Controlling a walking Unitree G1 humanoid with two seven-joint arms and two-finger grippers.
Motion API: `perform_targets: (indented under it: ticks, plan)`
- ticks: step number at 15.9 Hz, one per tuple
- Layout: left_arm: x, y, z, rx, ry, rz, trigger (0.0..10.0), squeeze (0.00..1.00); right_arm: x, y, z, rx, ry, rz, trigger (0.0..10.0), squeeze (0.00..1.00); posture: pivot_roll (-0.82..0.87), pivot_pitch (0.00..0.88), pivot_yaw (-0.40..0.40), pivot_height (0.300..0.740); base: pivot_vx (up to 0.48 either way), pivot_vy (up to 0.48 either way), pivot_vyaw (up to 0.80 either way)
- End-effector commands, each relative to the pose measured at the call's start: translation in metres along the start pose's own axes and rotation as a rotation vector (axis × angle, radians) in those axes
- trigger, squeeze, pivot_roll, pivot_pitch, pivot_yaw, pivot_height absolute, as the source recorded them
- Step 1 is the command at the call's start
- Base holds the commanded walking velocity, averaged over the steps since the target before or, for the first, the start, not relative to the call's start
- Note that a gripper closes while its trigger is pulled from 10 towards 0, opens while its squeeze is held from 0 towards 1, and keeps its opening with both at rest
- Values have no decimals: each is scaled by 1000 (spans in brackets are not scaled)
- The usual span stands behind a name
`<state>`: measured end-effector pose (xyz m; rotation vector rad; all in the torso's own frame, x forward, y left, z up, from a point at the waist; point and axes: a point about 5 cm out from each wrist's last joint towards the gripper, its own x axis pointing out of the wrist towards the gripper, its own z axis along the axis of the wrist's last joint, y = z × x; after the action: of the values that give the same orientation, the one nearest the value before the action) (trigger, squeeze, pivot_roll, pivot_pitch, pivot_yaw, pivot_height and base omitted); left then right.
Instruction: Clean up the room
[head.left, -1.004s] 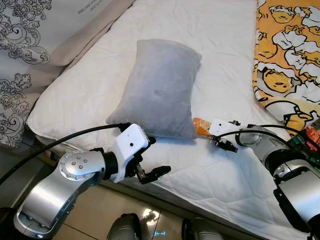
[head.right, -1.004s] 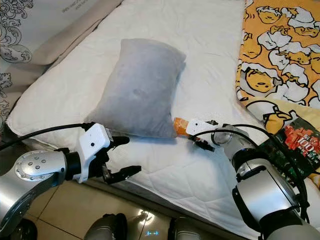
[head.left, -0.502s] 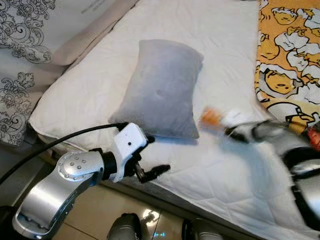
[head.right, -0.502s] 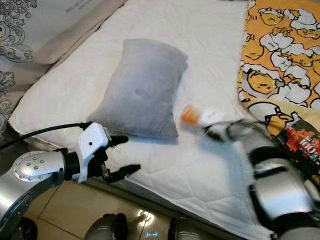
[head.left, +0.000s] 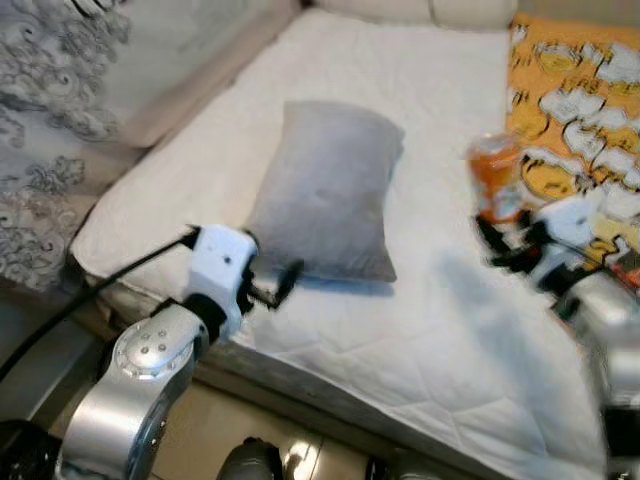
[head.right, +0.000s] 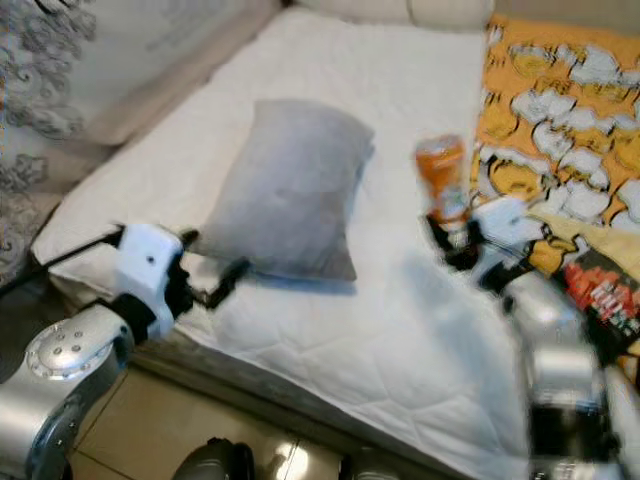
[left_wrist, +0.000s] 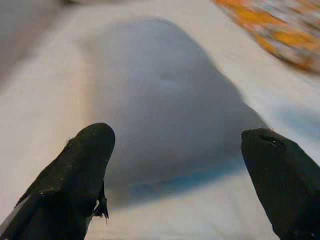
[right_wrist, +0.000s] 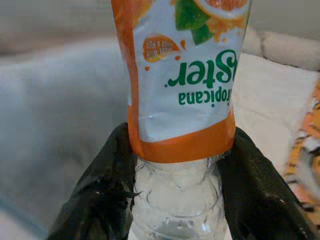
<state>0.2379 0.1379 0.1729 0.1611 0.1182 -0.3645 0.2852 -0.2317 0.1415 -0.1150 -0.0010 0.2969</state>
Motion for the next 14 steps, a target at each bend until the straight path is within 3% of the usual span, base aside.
perform_targets:
  ticks: [1,3,4,7,9,11,14]
  plan:
    - [-4,10,1,8,-11,123,10000,0,-2,16,3,61,-19,-6,10000,0,18,49,32,740,0,0,800]
    - [-5,14,-2,42,1,201,10000,0,-6,37,-1,53,3,25,10000,0,22,44,33,740,0,0,800]
    - [-9,21,-11,22,27,281,10000,0,-10,63,-6,121,44,26,10000,0,21,35,25,740,0,0,800]
    - [-16,31,-18,-26,47,376,10000,0,-22,86,-9,221,101,33,10000,0,22,34,25,740,0,0,800]
    - [-15,31,-16,-26,34,384,10000,0,-26,87,-12,257,129,3,10000,0,23,35,32,740,0,0,800]
    - [-13,27,-14,38,-4,358,10000,0,-28,85,-11,246,161,-19,10000,0,14,37,49,740,0,0,800]
    - [-10,24,-18,28,26,380,10000,0,-27,85,-12,233,190,4,10000,0,19,39,46,740,0,0,800]
